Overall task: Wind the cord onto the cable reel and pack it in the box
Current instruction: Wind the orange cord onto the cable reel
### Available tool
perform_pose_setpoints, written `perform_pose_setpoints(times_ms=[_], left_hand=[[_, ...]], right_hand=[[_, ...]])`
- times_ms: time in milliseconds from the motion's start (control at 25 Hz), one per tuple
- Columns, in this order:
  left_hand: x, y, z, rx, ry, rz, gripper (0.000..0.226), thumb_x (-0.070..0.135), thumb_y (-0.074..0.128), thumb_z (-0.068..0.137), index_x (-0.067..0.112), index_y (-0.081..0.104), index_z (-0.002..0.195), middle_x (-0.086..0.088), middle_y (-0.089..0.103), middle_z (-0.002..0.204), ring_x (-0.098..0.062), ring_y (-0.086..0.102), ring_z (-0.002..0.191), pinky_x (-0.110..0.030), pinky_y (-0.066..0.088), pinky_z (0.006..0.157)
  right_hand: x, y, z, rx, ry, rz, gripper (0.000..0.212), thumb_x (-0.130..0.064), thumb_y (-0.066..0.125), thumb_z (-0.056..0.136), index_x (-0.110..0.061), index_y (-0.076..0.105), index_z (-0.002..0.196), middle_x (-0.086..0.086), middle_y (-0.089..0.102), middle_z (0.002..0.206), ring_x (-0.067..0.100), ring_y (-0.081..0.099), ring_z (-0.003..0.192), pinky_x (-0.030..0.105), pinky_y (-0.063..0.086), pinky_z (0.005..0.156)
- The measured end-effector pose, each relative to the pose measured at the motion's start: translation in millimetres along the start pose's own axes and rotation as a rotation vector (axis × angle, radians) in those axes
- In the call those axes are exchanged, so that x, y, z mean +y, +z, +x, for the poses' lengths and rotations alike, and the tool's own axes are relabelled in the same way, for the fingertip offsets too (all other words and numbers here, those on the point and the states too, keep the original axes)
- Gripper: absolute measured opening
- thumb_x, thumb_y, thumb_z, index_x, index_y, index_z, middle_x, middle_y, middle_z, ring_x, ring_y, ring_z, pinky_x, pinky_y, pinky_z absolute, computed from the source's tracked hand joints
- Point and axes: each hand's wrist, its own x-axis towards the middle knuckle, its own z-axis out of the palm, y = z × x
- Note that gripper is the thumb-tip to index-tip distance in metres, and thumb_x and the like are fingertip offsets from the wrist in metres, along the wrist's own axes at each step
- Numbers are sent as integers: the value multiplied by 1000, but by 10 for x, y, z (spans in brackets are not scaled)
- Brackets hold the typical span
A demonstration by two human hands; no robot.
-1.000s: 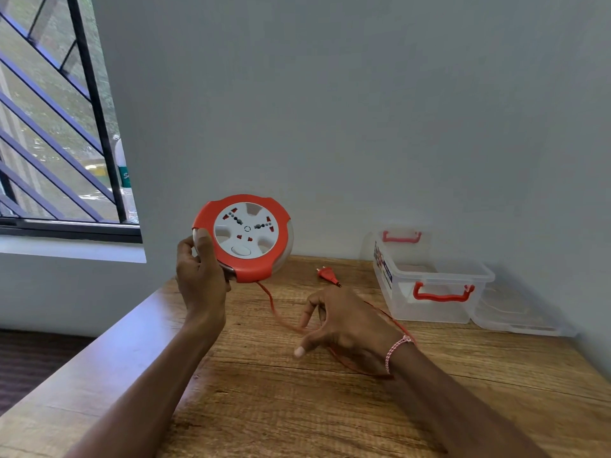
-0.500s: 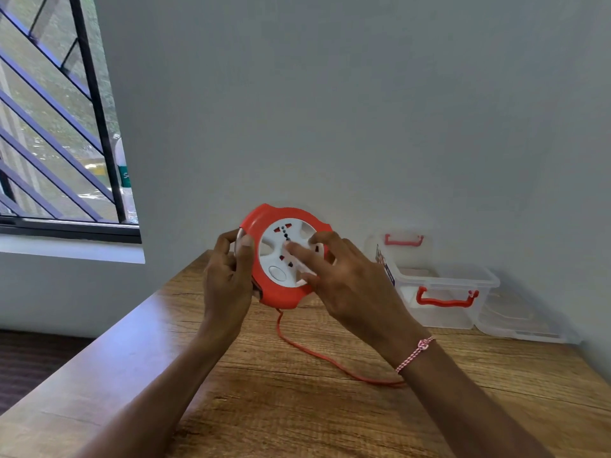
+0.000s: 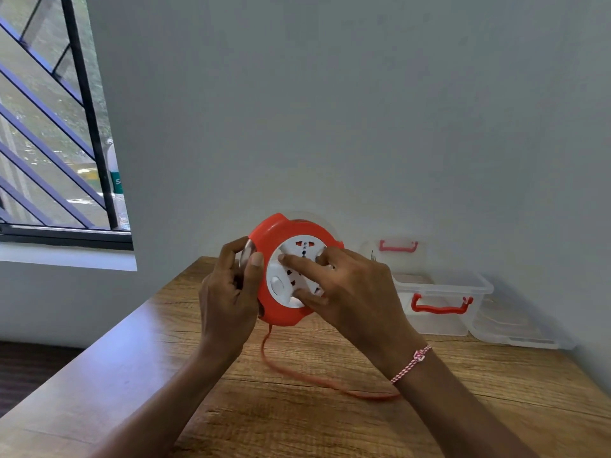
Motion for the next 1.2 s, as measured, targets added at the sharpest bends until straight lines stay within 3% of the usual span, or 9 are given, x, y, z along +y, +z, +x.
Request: perform_pose_setpoints(times_ms=[120,200,280,400,560,680,800,960,1200], left_hand=[[7,38,-42,14,30,36,26,73,38,99,61,48,120,37,68,99,2,73,81,-18,61,58],[7,57,-56,3,38,48,33,74,38,98,55,47,123,43,66,102,8,72,84,-13,58,59],[-19,56,-61,0,24,57,36,75,38,98,53,48,124,43,66,102,9,72,84,-14,59,59],[-51,72,-67,-15,17,66,35,75,39,97,53,48,122,44,66,100,10,72,83,-12,57,57],[-63,64,-66,9,0,61,29,77,37,97,57,50,115,39,67,96,7,71,81,-11,56,55],[-50,39,-49,12,-28,37,22,79,38,95,68,48,112,40,67,93,8,71,80,-11,54,52],[-24,43,-39,-10,-64,14,30,84,39,91,67,50,114,44,66,95,11,72,81,-12,56,53],[-17,61,-46,-20,-87,-22,47,86,40,88,52,55,118,43,68,96,6,75,80,-18,60,54],[-30,48,-38,-34,-112,-40,28,87,40,87,71,51,107,39,70,95,3,76,78,-18,59,53]], right_hand=[[-106,30,25,30,277,212,66,-73,61,84,-25,60,130,1,79,102,18,76,76,20,61,60],[-174,65,21,24,515,415,67,-75,66,79,-27,57,124,-5,76,106,9,72,75,3,49,54],[-200,94,20,-25,650,525,65,-74,71,77,-29,57,122,-6,76,106,5,71,75,-1,45,50],[-148,114,3,-12,460,315,60,-70,67,85,-25,58,124,-2,77,107,13,75,82,1,43,61],[15,77,31,-118,102,94,67,-58,72,87,-28,47,141,6,64,131,24,67,110,31,63,72],[78,93,10,-218,-52,-53,80,-48,78,86,-35,39,155,12,63,138,28,65,120,37,63,75],[137,67,11,-206,-118,-82,84,-33,87,81,-34,46,154,15,69,132,31,71,114,37,63,73],[199,-16,32,-155,-200,-118,74,-39,91,73,-29,62,141,14,75,120,31,76,101,38,64,66],[191,-39,19,-218,-236,-177,77,-41,93,68,-34,63,139,17,74,123,32,76,101,41,64,65]])
